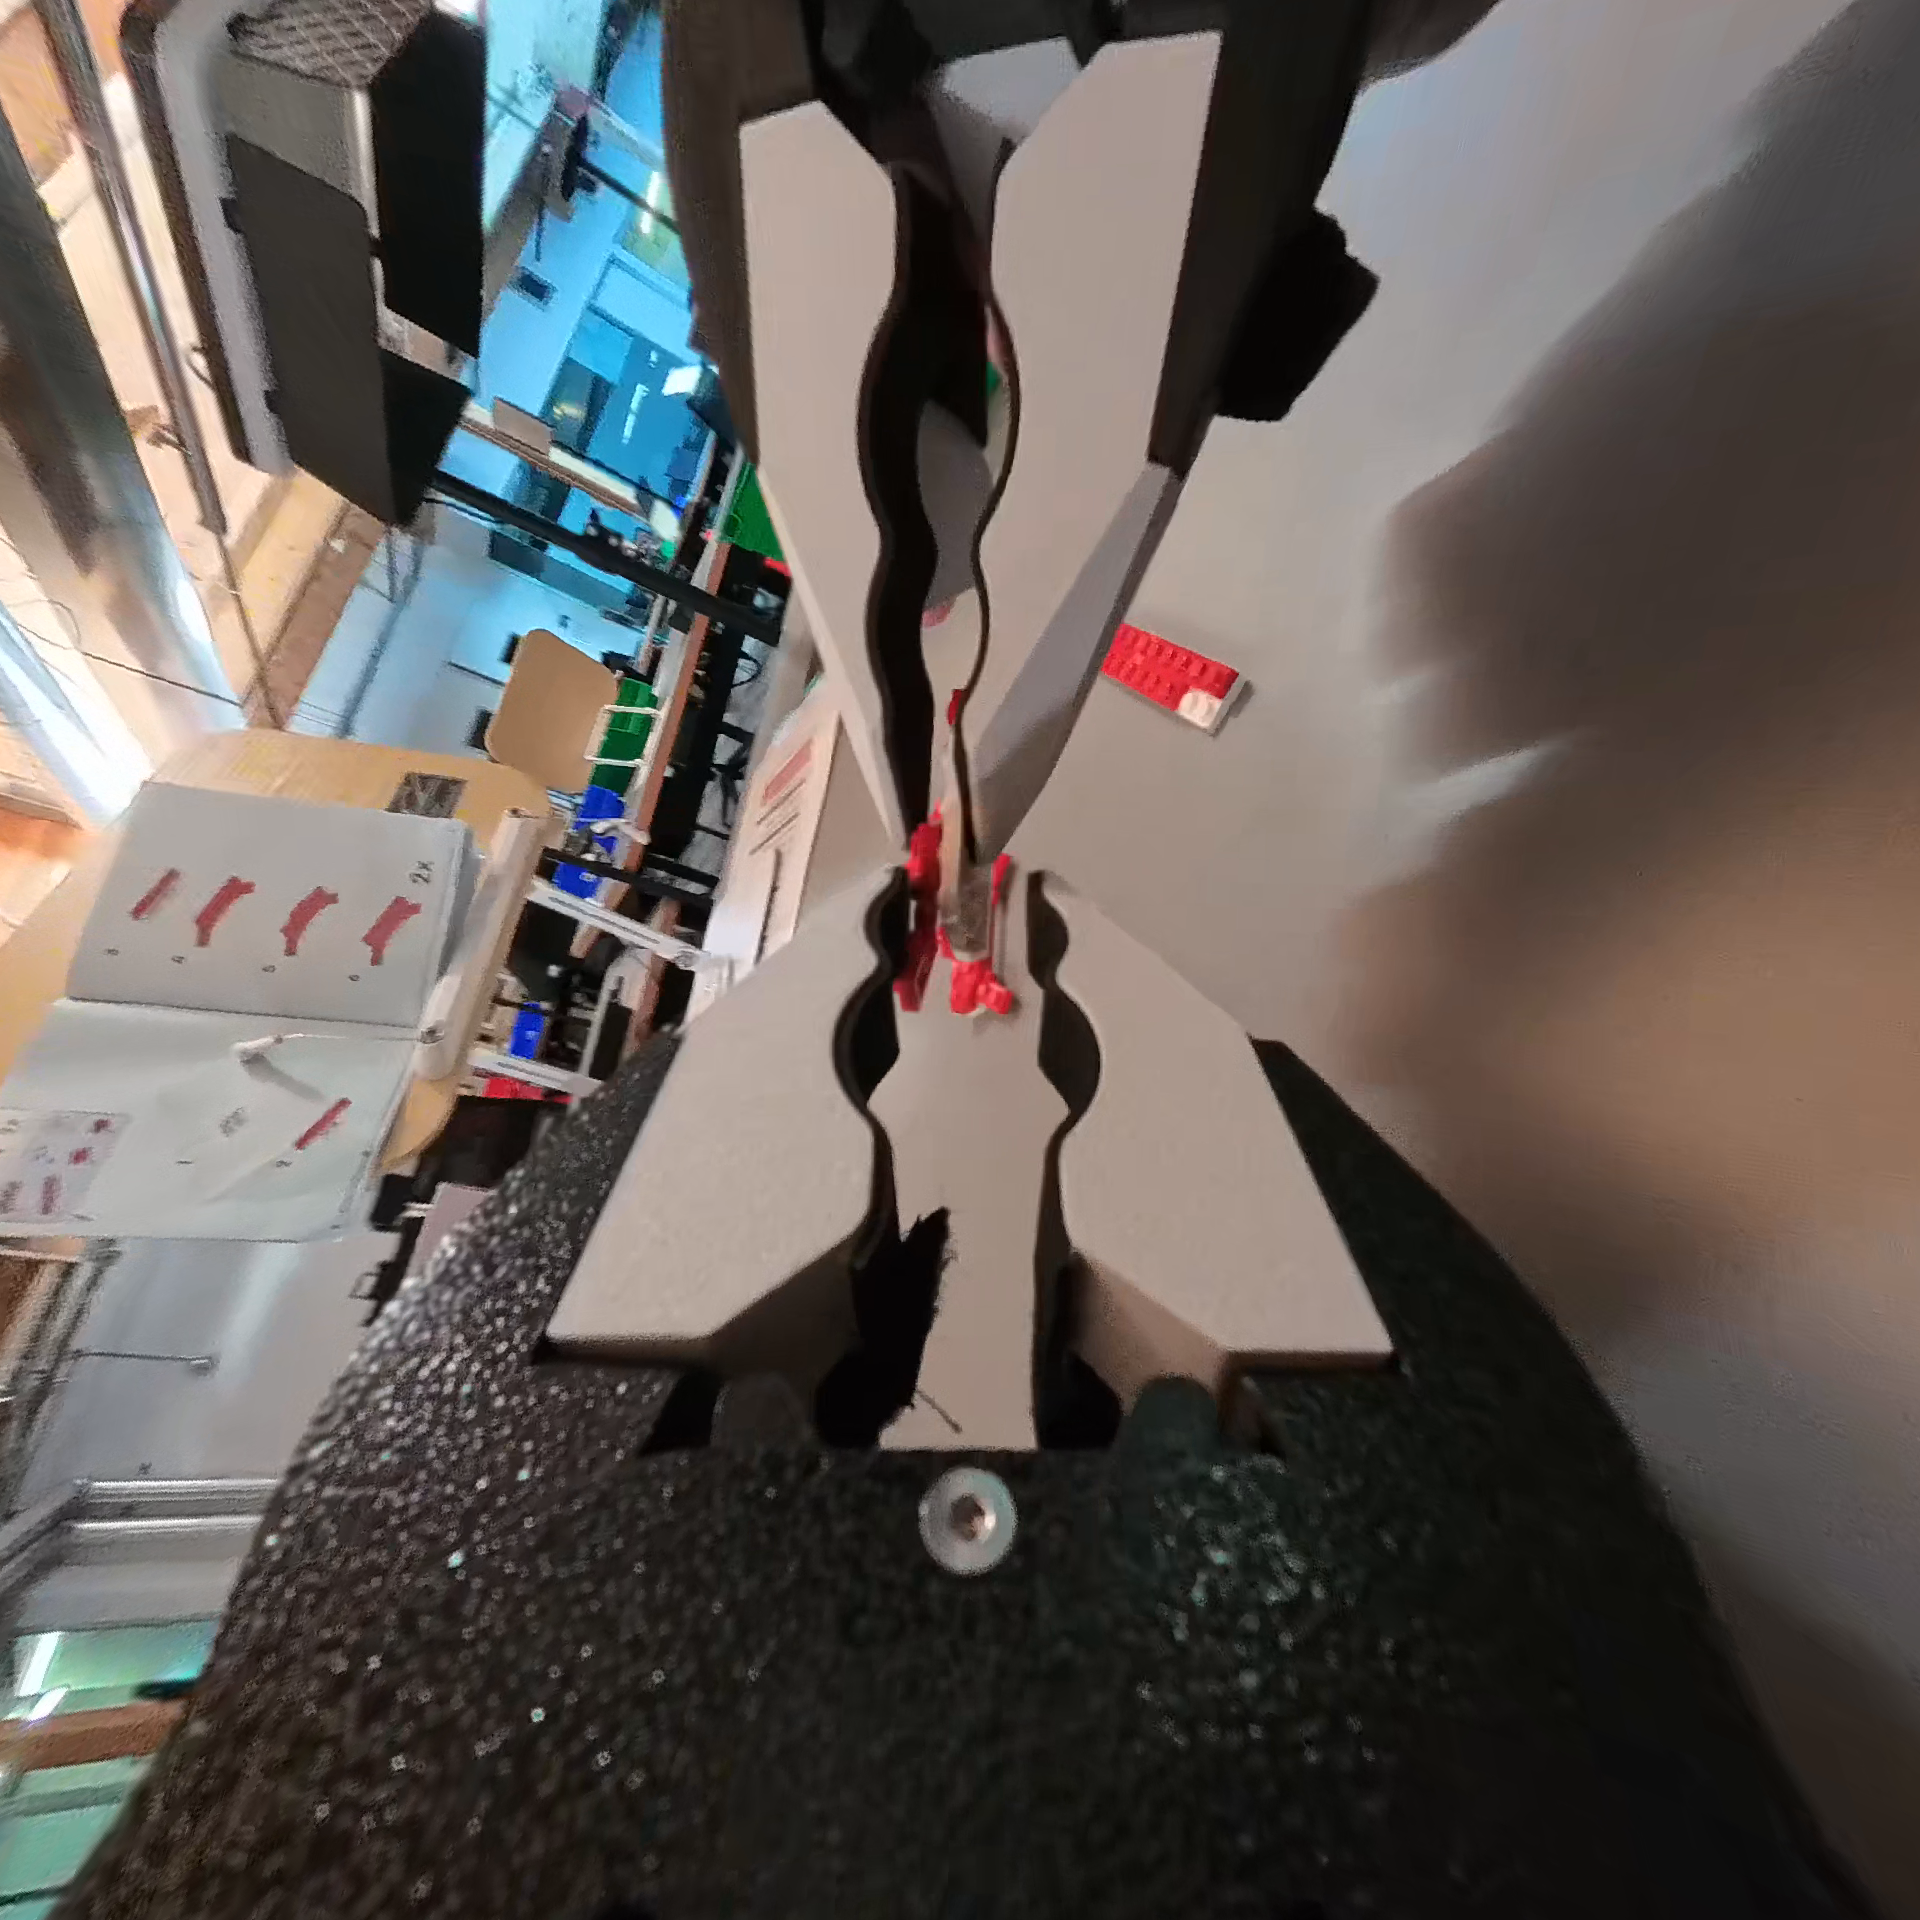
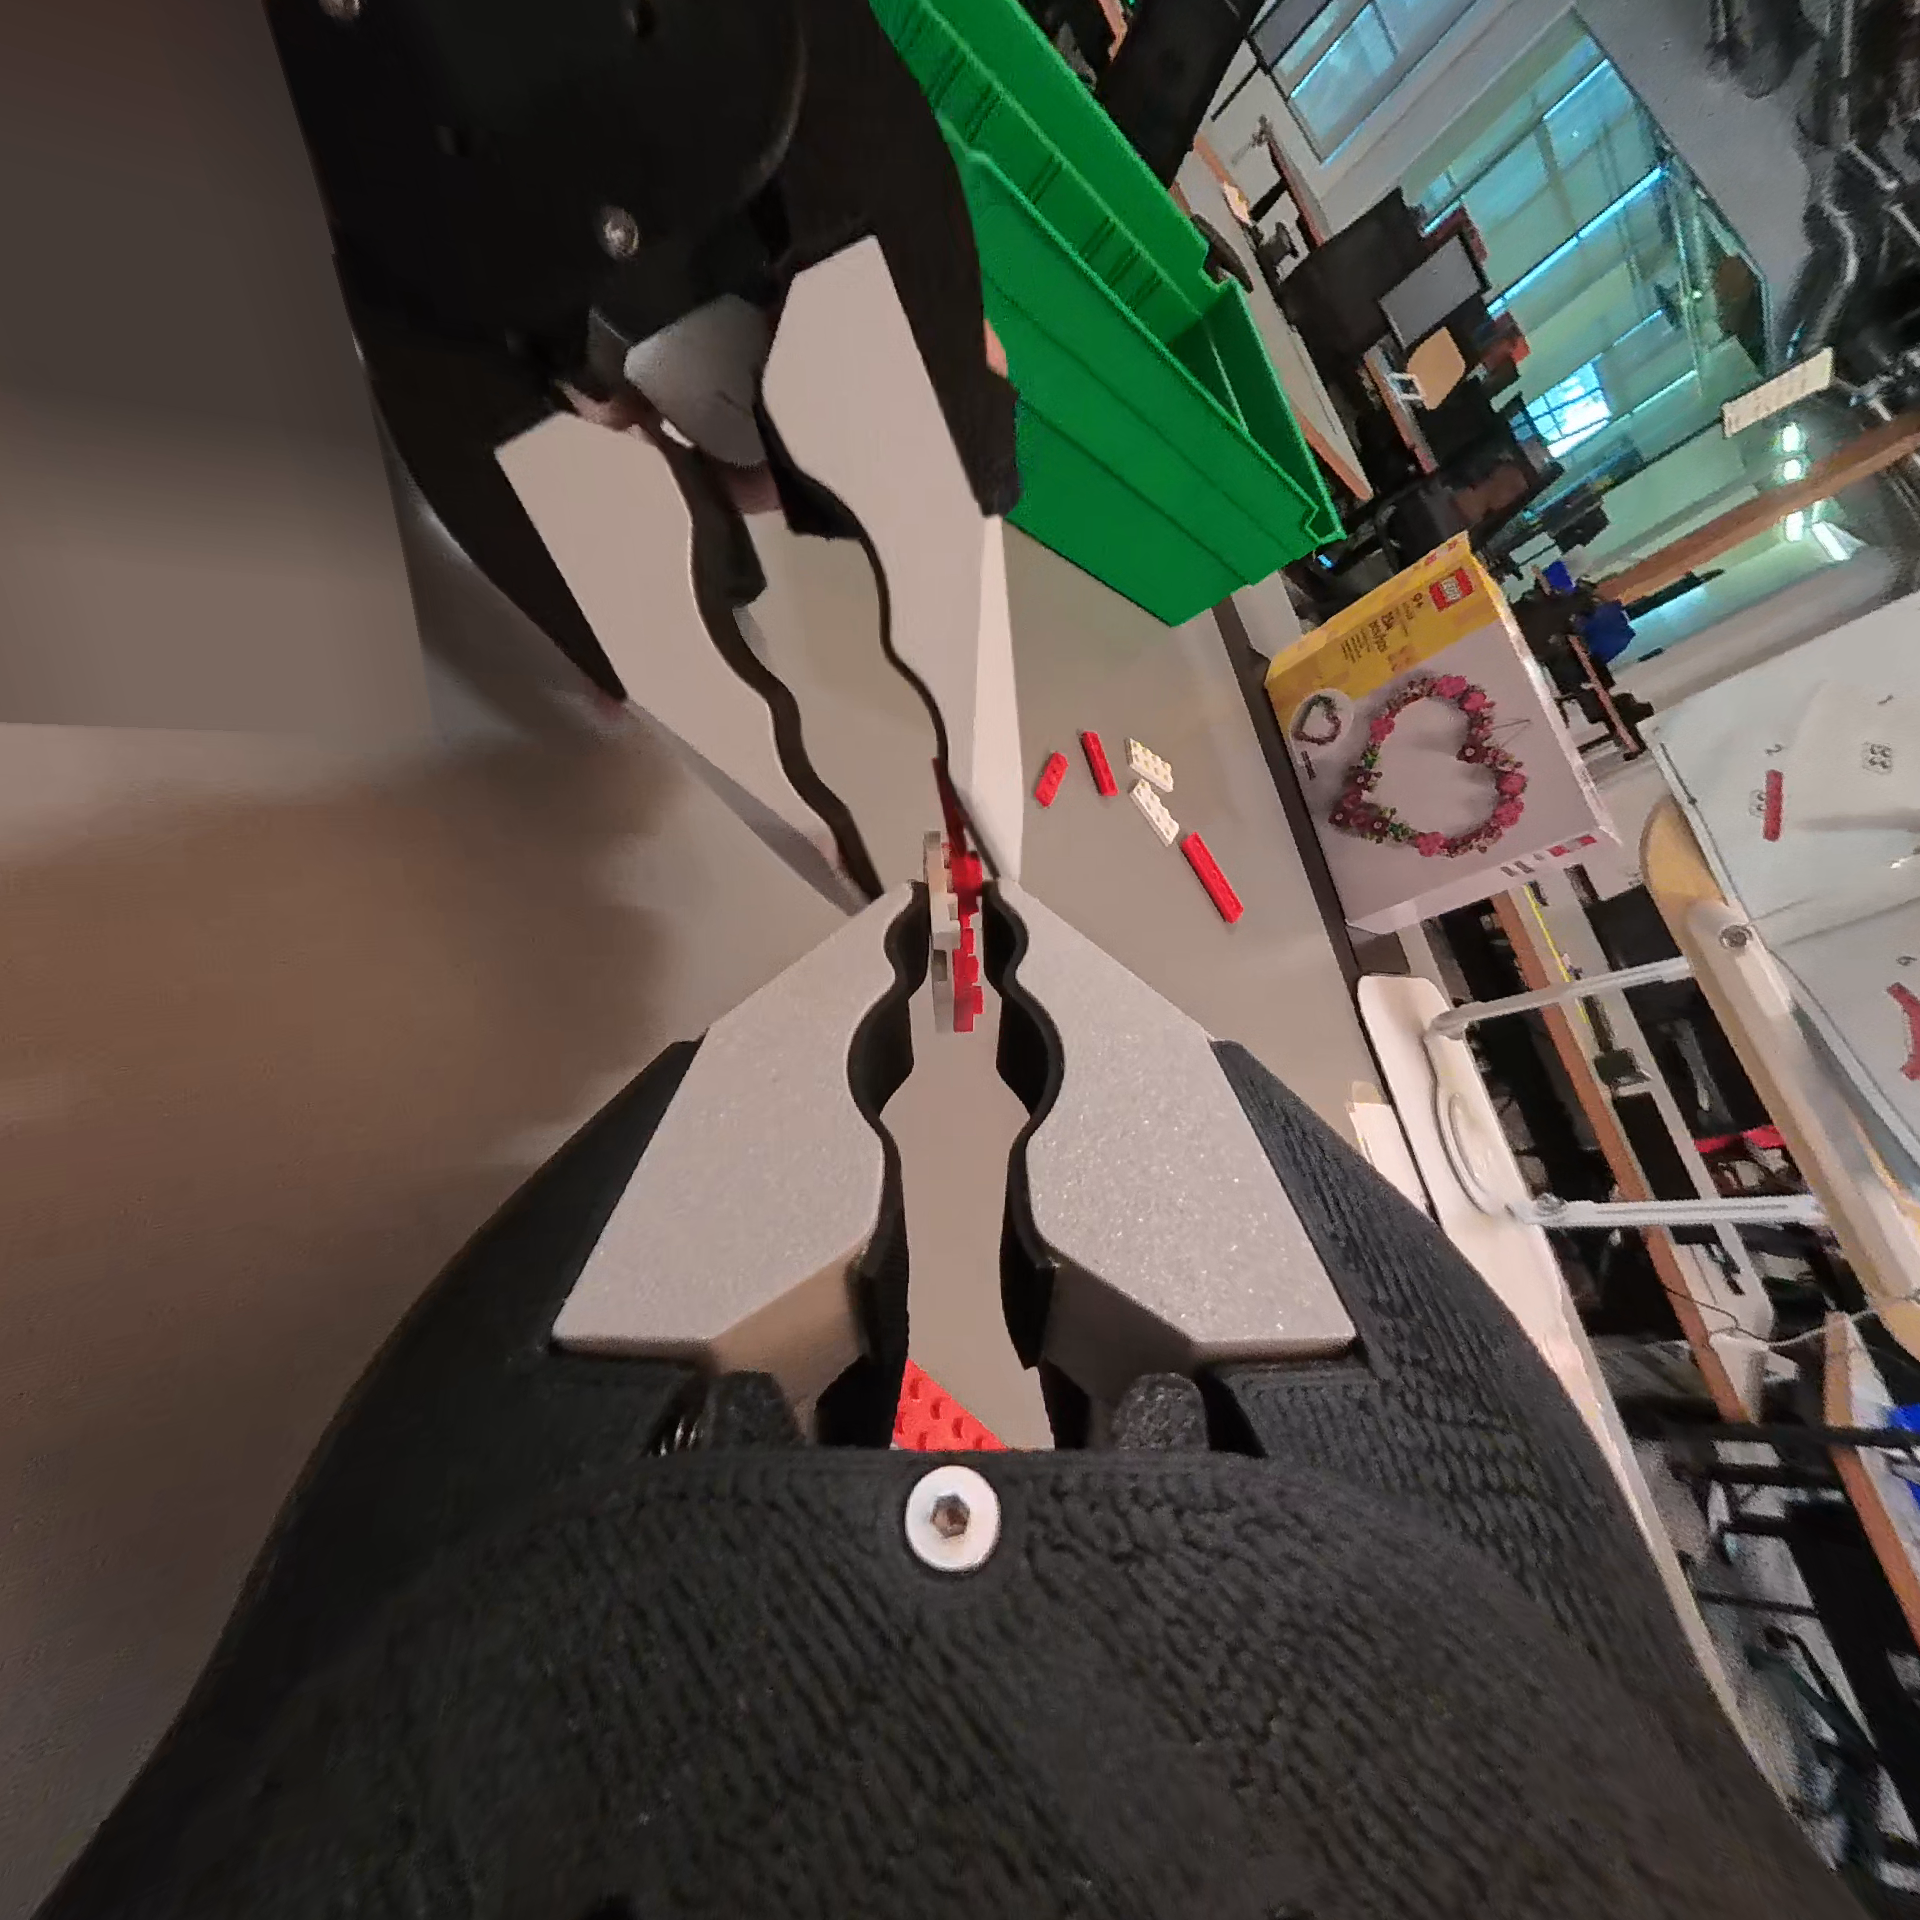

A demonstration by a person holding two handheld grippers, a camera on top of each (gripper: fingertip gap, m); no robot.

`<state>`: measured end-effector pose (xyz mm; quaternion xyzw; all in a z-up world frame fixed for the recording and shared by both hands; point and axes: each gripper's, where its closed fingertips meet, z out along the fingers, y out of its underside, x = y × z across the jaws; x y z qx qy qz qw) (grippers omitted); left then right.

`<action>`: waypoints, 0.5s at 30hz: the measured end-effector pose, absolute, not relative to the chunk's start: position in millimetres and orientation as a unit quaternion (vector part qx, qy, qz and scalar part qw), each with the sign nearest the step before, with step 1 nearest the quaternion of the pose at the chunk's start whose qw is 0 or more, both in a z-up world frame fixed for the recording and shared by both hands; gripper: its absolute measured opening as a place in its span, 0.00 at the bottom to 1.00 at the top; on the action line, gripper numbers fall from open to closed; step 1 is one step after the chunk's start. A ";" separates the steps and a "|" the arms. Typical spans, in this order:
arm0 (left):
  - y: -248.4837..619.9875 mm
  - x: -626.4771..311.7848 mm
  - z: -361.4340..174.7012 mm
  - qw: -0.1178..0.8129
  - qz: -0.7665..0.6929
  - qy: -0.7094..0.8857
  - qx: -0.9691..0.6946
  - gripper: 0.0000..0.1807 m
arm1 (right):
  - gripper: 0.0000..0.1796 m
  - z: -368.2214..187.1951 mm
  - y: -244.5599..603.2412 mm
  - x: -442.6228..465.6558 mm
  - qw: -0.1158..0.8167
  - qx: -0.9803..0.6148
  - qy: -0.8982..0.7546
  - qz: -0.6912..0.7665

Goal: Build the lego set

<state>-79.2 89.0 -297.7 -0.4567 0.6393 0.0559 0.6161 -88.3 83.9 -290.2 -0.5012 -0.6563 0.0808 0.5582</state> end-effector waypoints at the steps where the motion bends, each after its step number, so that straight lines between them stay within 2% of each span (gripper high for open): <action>1: 89.2 -79.1 -295.2 0.623 0.067 0.638 -0.448 0.08 | 0.04 -290.3 83.4 -88.8 0.556 -0.501 -0.658 0.081; 7: 91.5 -82.1 -284.2 0.637 0.090 0.625 -0.443 0.07 | 0.05 -282.4 84.4 -90.2 0.571 -0.503 -0.644 0.079; 9: 90.8 -82.7 -283.9 0.634 0.070 0.624 -0.452 0.06 | 0.09 -277.6 88.0 -89.0 0.589 -0.499 -0.632 0.061; 15: 90.1 -86.0 -285.4 0.630 0.060 0.627 -0.455 0.06 | 0.06 -281.4 88.2 -82.8 0.580 -0.499 -0.643 0.034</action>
